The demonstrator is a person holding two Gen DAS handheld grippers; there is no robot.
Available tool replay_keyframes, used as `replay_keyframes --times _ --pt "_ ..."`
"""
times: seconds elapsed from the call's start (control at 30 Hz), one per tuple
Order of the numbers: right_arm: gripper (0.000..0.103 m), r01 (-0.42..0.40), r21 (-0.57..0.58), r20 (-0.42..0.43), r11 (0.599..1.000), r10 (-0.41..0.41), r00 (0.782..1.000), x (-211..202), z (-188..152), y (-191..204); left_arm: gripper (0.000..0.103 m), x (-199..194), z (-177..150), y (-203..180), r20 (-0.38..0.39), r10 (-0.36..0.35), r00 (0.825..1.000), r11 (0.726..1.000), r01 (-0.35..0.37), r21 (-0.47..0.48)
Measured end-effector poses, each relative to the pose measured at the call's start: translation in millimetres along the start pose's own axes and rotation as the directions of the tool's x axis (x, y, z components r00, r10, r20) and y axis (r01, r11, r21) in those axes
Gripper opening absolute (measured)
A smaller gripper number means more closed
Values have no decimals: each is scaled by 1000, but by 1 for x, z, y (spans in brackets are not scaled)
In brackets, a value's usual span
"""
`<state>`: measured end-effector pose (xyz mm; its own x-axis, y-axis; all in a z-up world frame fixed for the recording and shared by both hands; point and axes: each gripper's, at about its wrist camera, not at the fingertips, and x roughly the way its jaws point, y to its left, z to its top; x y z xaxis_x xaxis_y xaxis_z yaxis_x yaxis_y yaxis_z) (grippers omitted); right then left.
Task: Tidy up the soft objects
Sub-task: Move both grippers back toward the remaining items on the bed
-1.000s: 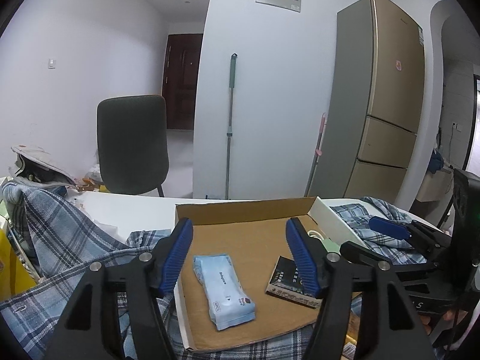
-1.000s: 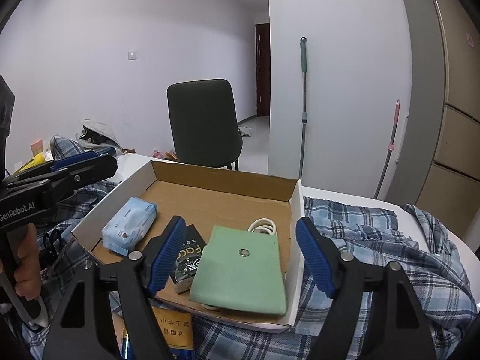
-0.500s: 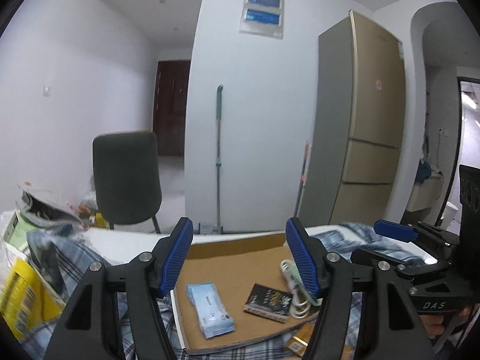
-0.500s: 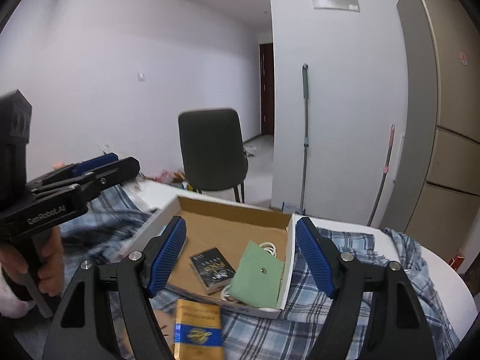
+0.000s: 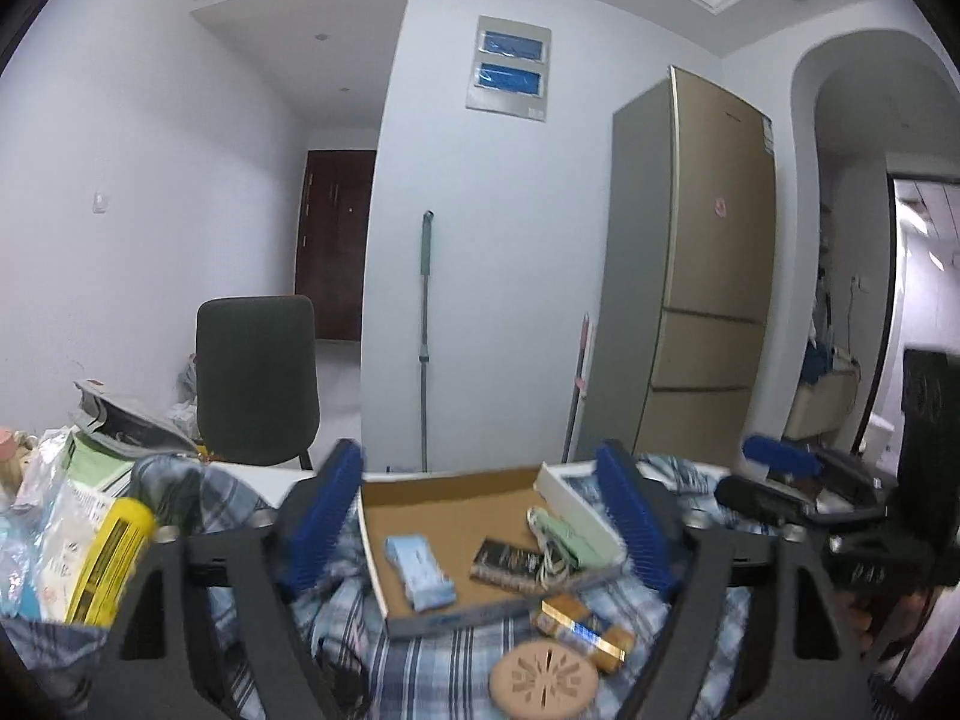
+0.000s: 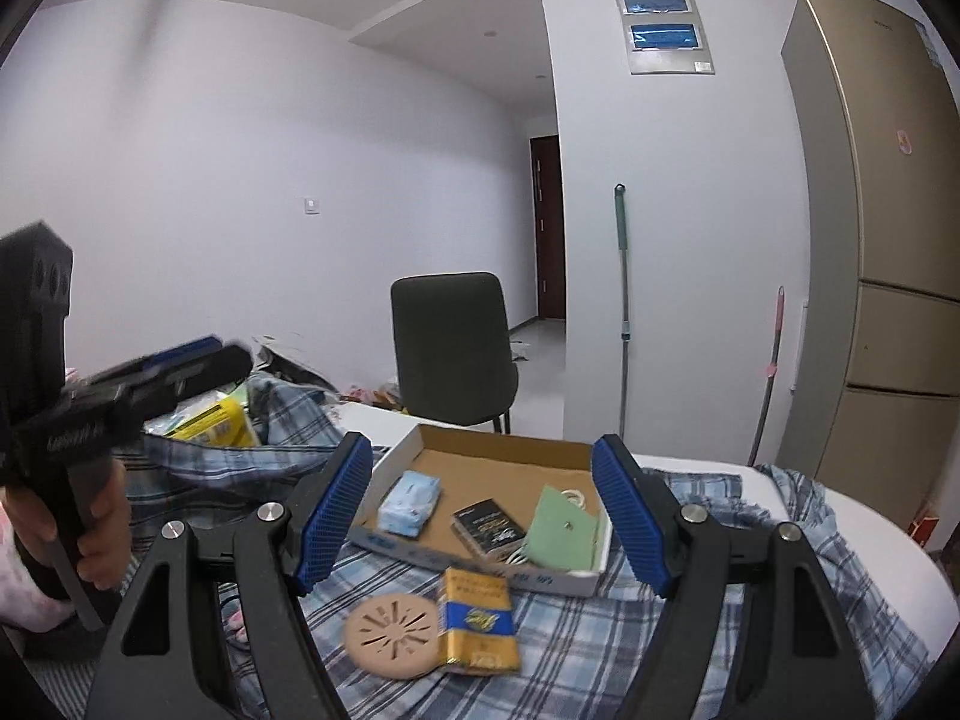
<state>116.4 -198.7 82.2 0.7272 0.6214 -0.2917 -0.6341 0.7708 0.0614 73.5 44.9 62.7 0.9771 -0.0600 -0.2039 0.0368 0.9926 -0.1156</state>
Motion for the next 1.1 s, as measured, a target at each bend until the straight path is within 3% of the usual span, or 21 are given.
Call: replay_keyframes --times 0.37,0.63,0.73,0.9,1.1 --pt "75 -9 -35 -66 999 7 998 14 -44 11 89 -31 -47 -8 -116 15 993 998 -6 70" --pt "75 17 -58 -141 998 -25 990 29 -62 12 89 -12 -85 -3 -195 51 979 995 -34 92" --pt "75 8 -48 -170 999 -16 985 34 -65 10 89 -7 -87 -1 -228 46 973 997 -29 78" --pt "85 18 -38 -199 999 -26 980 39 -67 7 89 0 -92 -1 -271 44 961 997 -23 78" --pt "89 15 -42 -206 999 -23 978 40 -67 7 89 -2 -90 2 -309 116 944 990 -83 116"
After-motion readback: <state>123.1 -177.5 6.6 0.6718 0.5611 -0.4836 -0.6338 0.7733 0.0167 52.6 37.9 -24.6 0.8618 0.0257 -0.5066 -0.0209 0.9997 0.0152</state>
